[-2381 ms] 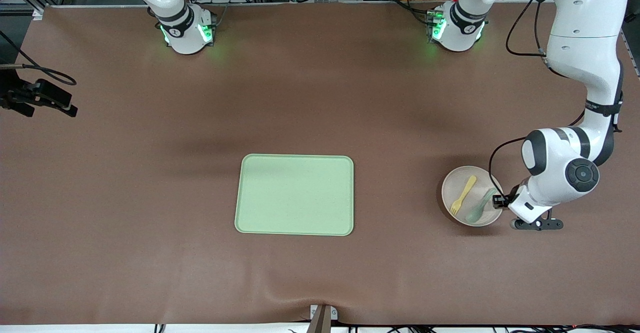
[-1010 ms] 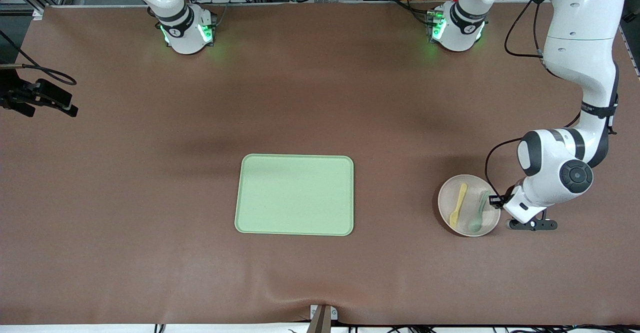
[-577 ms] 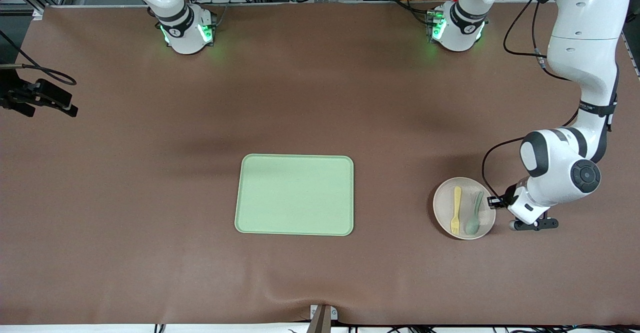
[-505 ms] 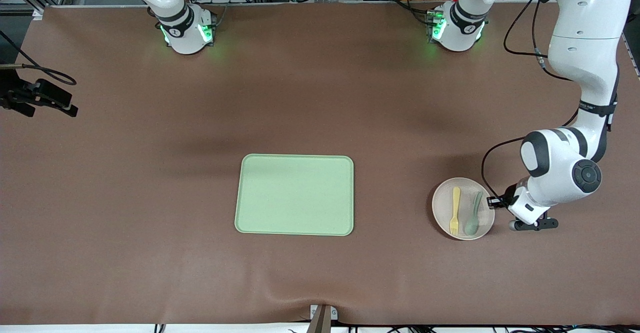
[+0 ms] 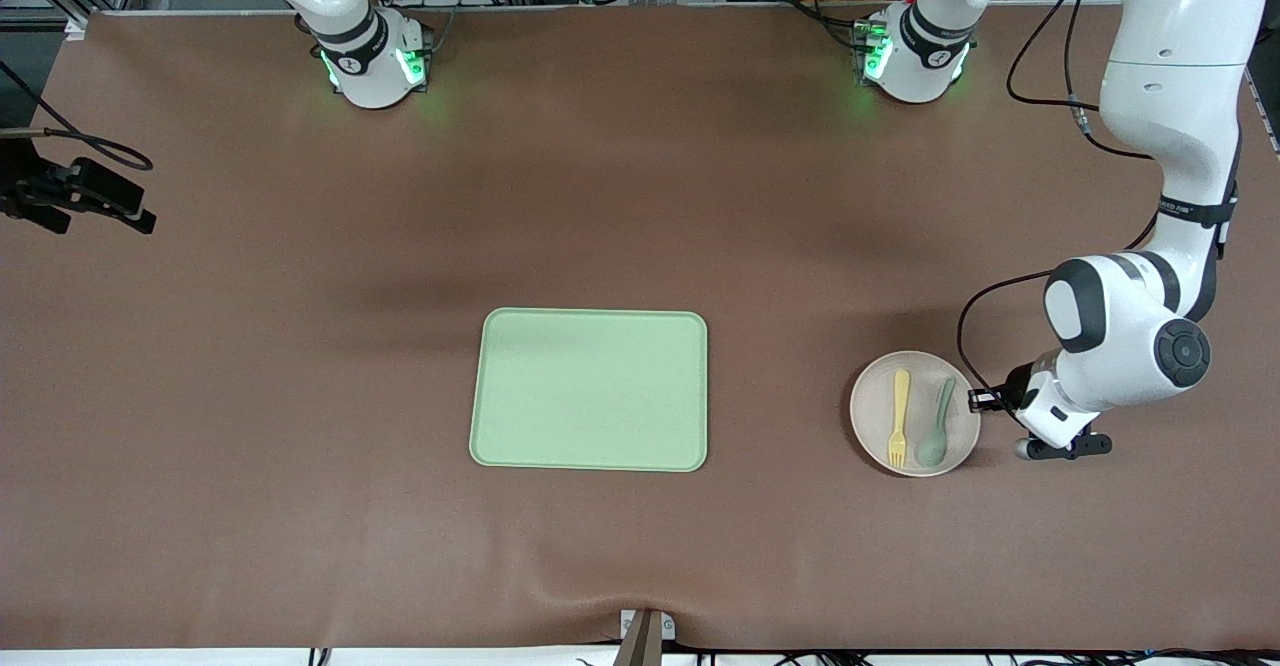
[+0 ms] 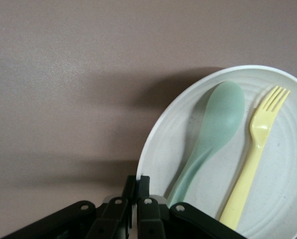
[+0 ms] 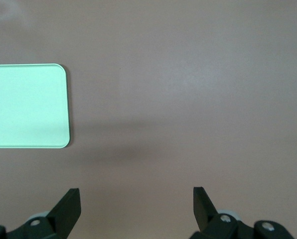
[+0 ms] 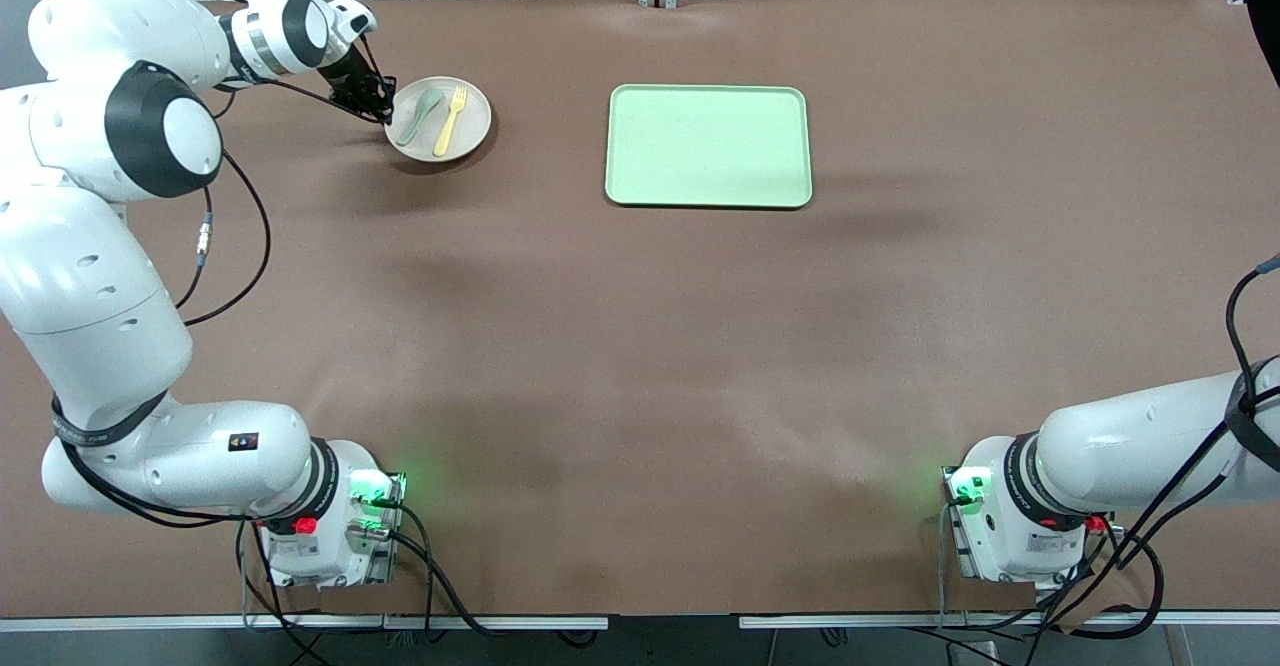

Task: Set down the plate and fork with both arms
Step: 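Slide the plate with the left gripper onto the green tray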

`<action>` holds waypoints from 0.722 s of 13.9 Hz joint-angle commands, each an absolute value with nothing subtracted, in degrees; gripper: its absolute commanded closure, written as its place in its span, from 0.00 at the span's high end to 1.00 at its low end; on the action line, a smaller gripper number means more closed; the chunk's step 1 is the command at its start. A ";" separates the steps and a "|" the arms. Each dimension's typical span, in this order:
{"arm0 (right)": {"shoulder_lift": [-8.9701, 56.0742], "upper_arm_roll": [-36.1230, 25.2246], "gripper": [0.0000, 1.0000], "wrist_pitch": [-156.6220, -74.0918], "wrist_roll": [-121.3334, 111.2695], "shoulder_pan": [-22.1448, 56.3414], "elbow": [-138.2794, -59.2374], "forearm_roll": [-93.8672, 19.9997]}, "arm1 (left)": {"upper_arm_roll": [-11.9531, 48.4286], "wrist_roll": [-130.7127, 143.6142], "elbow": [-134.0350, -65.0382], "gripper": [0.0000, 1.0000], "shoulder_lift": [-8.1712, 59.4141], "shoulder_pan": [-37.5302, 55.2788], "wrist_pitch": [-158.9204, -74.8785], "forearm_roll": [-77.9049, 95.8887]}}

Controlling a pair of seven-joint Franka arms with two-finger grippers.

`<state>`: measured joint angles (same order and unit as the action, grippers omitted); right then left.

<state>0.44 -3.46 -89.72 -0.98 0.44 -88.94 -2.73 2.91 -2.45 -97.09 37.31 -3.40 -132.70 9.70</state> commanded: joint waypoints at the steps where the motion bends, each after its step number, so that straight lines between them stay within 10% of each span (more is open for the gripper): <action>1: 0.79 -2.99 1.00 -89.03 -1.93 -0.62 -88.15 -3.69 | 4.13 -2.90 -97.56 0.00 35.60 -3.78 -131.66 12.04; 10: 0.79 -2.99 1.00 -89.03 -1.93 -0.88 -88.24 -3.69 | 8.78 0.86 -97.12 0.00 32.70 -3.60 -128.15 21.62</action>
